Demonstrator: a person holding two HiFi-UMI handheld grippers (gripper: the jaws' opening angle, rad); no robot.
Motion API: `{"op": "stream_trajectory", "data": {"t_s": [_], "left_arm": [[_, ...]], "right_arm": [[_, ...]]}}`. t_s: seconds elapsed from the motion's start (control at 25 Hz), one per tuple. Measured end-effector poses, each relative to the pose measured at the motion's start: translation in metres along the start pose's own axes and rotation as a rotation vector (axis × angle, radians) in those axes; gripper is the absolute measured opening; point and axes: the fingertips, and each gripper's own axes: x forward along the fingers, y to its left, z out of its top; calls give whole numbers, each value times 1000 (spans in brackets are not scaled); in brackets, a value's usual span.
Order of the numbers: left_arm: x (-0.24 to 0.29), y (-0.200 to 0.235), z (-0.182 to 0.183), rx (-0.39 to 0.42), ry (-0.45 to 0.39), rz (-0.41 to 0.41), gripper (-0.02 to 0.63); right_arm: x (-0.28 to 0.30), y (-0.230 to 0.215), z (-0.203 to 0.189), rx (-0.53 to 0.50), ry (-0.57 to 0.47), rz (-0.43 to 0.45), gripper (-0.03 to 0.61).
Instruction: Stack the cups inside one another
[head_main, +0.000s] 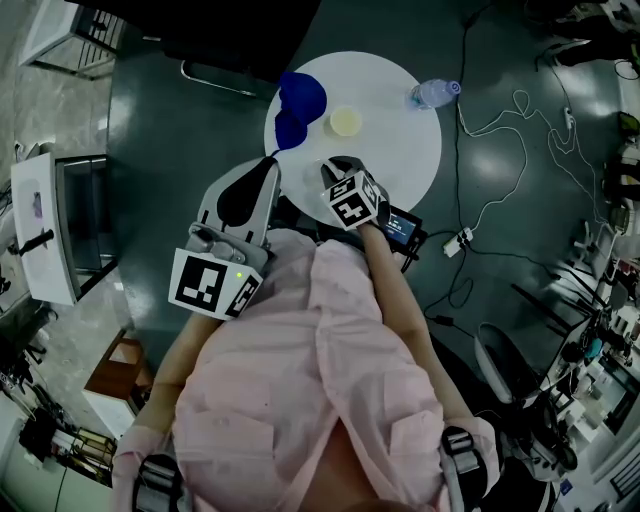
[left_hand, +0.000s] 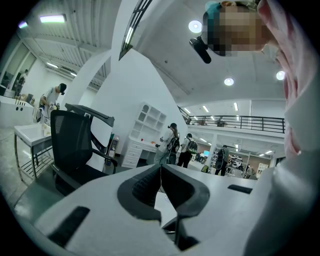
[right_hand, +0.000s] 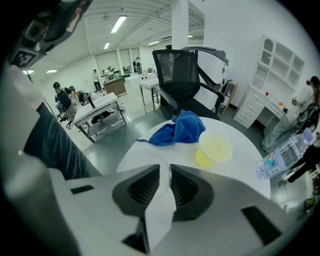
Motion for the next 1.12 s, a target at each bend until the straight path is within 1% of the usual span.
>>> {"op": "stream_trajectory", "data": {"t_s": [0.08, 0.12, 0.2, 0.28, 0.76, 1.12], "left_arm": [[-1, 0, -1, 0, 0, 0, 18], [0, 0, -1, -1, 0, 0, 19], [0, 1, -2, -3, 0, 0, 18], [-1, 1, -2, -4, 1, -1, 18], [-1, -1, -1, -2, -2, 0, 19], [-1, -5, 0, 3, -2, -3, 20]], "right_arm": [[1, 2, 1, -7, -6, 4, 43], [1, 2, 1, -9, -7, 5, 60], [1, 2, 1, -8, -8, 5, 124], [1, 2, 1, -4, -8, 4, 138], [-1, 0, -1, 30, -16, 6, 152], [-10, -7, 1, 45, -40, -22, 152]]}}
